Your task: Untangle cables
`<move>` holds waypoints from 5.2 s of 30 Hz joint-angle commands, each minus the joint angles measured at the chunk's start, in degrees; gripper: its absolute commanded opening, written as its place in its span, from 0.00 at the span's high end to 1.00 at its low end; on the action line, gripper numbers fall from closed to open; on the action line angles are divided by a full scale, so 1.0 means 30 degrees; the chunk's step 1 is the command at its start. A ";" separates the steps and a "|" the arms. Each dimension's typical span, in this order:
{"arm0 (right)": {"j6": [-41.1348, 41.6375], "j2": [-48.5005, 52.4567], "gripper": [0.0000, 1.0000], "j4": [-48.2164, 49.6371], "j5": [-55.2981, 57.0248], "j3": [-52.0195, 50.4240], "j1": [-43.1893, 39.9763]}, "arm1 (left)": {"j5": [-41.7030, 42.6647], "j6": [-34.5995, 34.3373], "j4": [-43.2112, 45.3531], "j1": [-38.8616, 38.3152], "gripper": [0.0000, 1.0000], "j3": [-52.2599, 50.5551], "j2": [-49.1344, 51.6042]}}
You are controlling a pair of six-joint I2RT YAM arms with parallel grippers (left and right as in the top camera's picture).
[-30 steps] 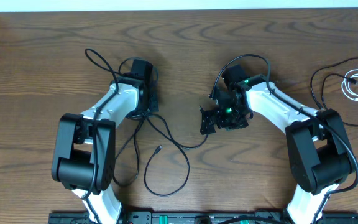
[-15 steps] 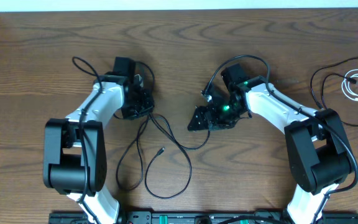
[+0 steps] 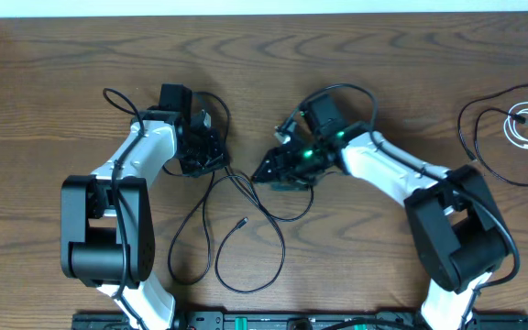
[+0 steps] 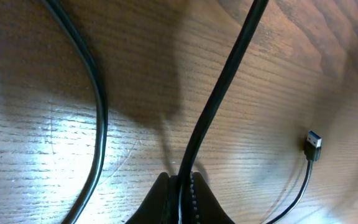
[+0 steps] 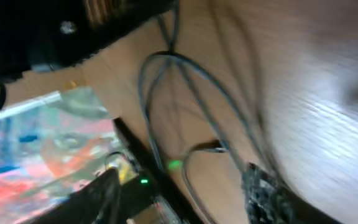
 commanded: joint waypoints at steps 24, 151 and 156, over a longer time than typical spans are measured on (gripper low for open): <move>0.8779 0.2550 0.81 0.4058 0.5865 -0.0058 0.2047 | 0.3810 0.0903 -0.1304 0.0044 0.92 0.0204 -0.0459; -0.3803 -0.0831 0.01 -0.5595 1.4841 0.0627 -0.2805 | -1.0163 -1.6721 -0.2528 -0.8218 0.36 -0.2455 -0.3490; -0.3818 -0.0831 0.01 -0.5603 1.5132 0.0627 -0.2805 | -1.0564 -1.7172 -0.2033 -0.8269 0.40 -0.2630 -0.3490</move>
